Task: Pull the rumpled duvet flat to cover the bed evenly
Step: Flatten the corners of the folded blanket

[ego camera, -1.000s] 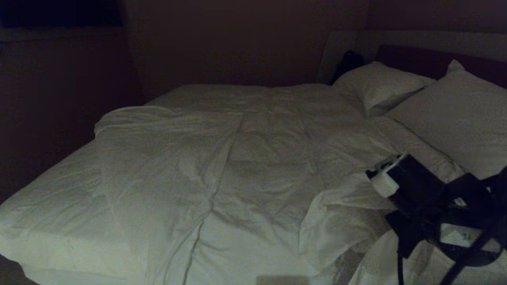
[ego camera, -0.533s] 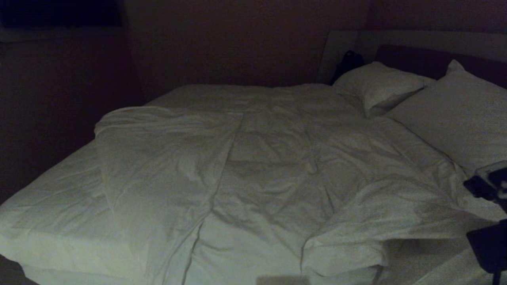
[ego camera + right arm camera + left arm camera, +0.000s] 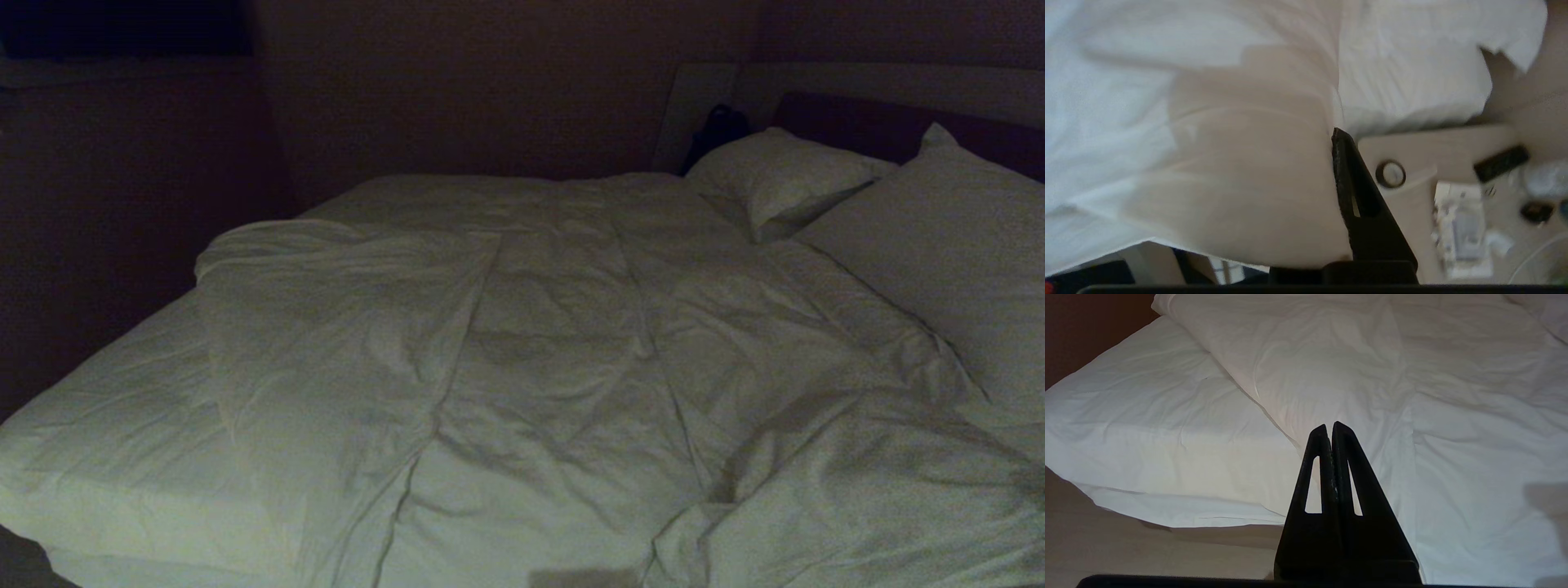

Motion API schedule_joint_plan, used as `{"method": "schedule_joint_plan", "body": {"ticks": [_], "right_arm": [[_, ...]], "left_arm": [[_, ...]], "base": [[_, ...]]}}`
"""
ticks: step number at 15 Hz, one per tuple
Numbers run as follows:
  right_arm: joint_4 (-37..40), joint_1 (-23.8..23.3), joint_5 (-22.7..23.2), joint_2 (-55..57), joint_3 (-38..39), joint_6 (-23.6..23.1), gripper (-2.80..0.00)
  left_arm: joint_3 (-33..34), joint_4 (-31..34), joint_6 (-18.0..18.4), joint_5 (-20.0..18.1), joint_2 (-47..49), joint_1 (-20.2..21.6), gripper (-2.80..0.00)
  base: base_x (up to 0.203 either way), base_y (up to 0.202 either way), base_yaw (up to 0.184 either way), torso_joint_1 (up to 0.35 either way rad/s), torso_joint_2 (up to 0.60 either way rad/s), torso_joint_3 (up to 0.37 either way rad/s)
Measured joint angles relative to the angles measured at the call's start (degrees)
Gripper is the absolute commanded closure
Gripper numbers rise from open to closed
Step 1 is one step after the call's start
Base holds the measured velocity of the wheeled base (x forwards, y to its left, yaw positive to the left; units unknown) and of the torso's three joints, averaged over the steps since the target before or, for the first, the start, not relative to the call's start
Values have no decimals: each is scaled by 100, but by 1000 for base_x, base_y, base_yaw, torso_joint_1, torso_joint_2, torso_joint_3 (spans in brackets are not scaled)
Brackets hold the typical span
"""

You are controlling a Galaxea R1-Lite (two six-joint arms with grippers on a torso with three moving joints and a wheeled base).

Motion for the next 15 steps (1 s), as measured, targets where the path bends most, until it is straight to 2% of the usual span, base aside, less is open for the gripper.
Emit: {"method": "schedule_joint_plan", "body": {"ticks": [3,7,15], "right_arm": [[186,-351,277,-539,154,1,0],[411,-492,555,-1118,410,2,0],[722,-626,632,-1978,814,57,0]], "left_arm": [[0,0,-4,-2,0,0,0],[0,0,0,-2,0,0,0],[0,0,0,1,0,0,0]], "base": [[0,0,0,0,0,0],[0,0,0,0,0,0],[0,0,0,0,0,0]]}}
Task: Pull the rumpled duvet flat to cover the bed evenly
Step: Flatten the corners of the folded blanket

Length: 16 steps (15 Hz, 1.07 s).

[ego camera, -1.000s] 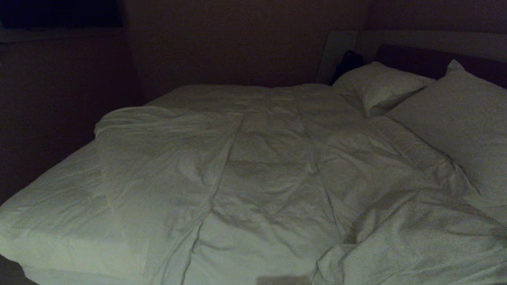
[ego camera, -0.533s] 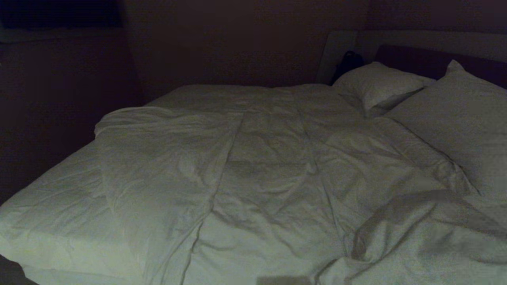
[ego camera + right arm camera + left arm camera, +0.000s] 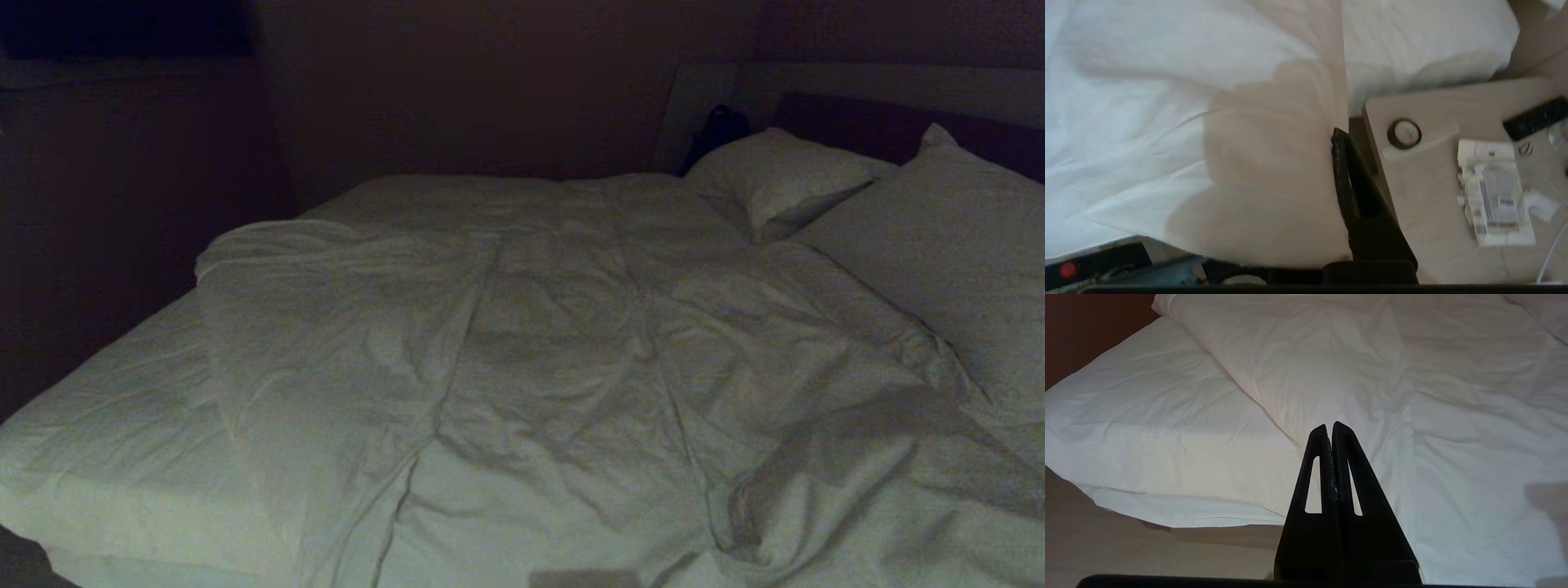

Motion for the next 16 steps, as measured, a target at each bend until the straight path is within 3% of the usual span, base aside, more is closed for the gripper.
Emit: {"method": "schedule_joint_plan", "body": {"ticks": [9,10,16], "right_arm": [[31,-16,156,-326,441,376,0],[32,-14,156,-334,456,376,-280],[53,-14,218,-337,419,409,-280]], "left_arm": [[0,-1,0,-4,0,0,0],[0,-2,-1,-4,0,0,0],[0,0,-1,1,0,0,0]], "base": [[0,0,0,0,0,0],[0,0,0,0,0,0],[0,0,0,0,0,0]]}}
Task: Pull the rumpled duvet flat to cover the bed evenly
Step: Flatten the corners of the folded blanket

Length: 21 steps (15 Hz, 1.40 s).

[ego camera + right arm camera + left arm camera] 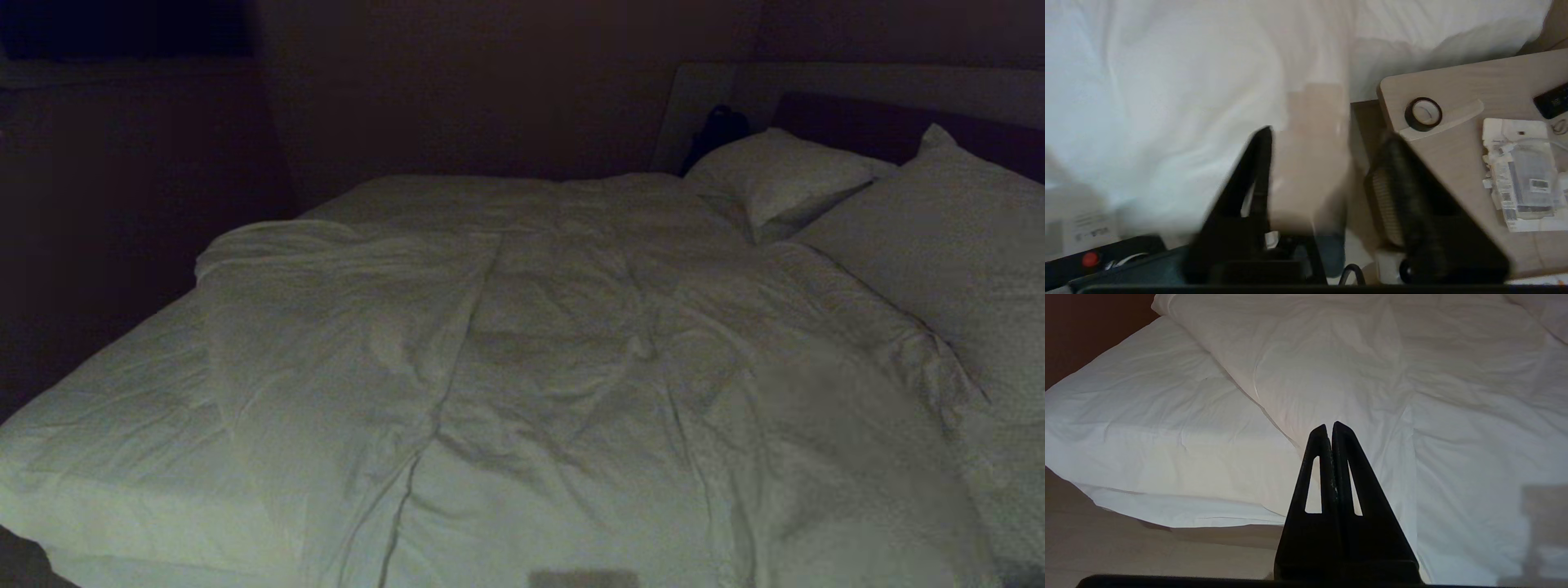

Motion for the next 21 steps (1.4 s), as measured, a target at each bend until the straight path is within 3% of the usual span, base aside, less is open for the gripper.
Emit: {"method": "schedule_joint_plan", "body": {"ticks": [7,12,13,21], "right_arm": [[454,-7,843,297,-504,457,-280],[170,-2,1224,996,-542,719,-280],[71,-5,1239,1174,-543,760,0],[-445,0,1314,2265,-483,1113,0]], "left_arm": [[2,0,-2,-5,0,0,0],[0,0,-2,-2,0,0,0],[0,0,0,-2,0,0,0],[0,1,0,-4,0,0,0]], "base": [[0,0,0,0,0,0],[0,0,0,0,0,0],[0,0,0,0,0,0],[0,0,0,0,0,0]]}}
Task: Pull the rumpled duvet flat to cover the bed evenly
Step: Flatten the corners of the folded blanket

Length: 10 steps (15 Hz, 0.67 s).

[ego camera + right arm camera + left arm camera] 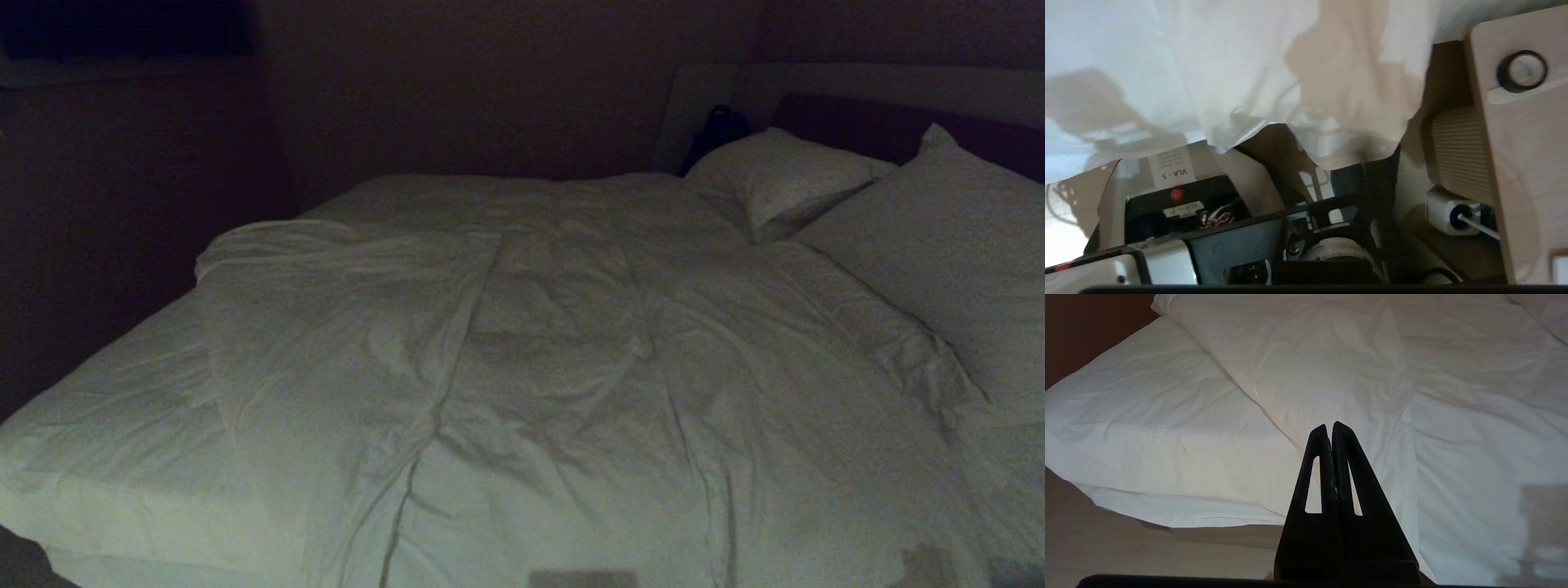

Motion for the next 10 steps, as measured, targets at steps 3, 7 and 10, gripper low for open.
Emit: {"method": "schedule_joint_plan", "body": {"ticks": [3,7,10], "right_arm": [[-377,0,160,598,33,20,0],[-1207,-5,492,1589,-95,-141,0],[-1884,-20,686,2453,-652,-269,0]], "left_arm": [[0,-1,-1,1,0,0,0],[0,-3,0,2,0,0,0],[2,-1,-2,0,0,0,0]], "base": [[0,0,0,0,0,0],[0,0,0,0,0,0],[0,0,0,0,0,0]]}}
